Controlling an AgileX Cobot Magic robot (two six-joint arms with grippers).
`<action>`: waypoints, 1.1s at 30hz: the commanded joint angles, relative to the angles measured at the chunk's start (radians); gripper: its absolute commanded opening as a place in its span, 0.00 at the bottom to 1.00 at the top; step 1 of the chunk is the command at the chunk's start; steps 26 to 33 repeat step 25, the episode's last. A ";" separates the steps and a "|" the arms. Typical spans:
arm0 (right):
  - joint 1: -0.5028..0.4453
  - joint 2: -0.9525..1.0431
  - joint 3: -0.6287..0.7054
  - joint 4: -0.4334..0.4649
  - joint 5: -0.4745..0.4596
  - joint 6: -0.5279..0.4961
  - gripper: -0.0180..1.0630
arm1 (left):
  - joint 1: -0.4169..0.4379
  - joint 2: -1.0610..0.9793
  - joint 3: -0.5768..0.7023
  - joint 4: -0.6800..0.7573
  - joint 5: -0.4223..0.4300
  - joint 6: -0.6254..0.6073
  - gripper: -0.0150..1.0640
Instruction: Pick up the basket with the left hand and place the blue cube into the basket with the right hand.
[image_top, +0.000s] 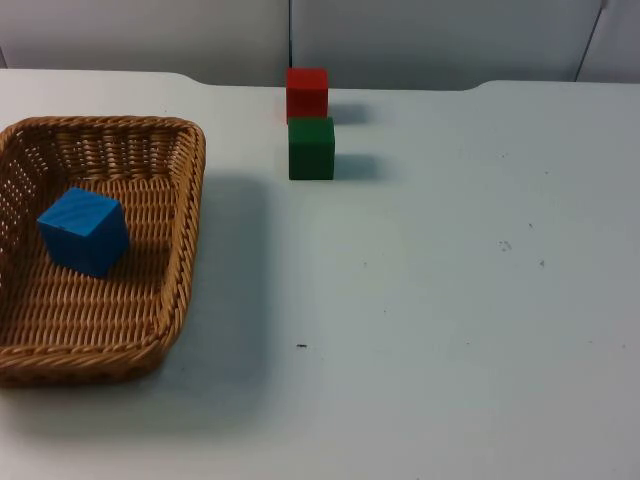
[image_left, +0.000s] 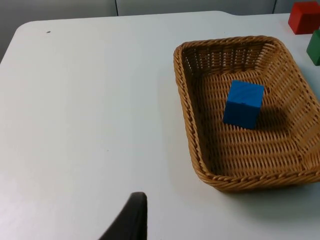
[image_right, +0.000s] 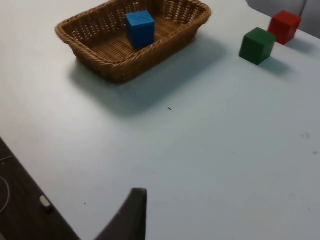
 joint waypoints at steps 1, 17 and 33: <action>-0.052 -0.003 0.010 -0.005 -0.011 0.000 0.98 | -0.005 -0.004 0.002 -0.007 -0.010 -0.006 0.99; -0.701 -0.003 0.010 -0.005 -0.011 0.000 0.98 | -0.005 -0.004 0.002 -0.007 -0.010 -0.006 0.99; -0.878 -0.003 0.010 -0.005 -0.011 0.000 0.98 | -0.005 -0.004 0.002 -0.007 -0.010 -0.006 0.99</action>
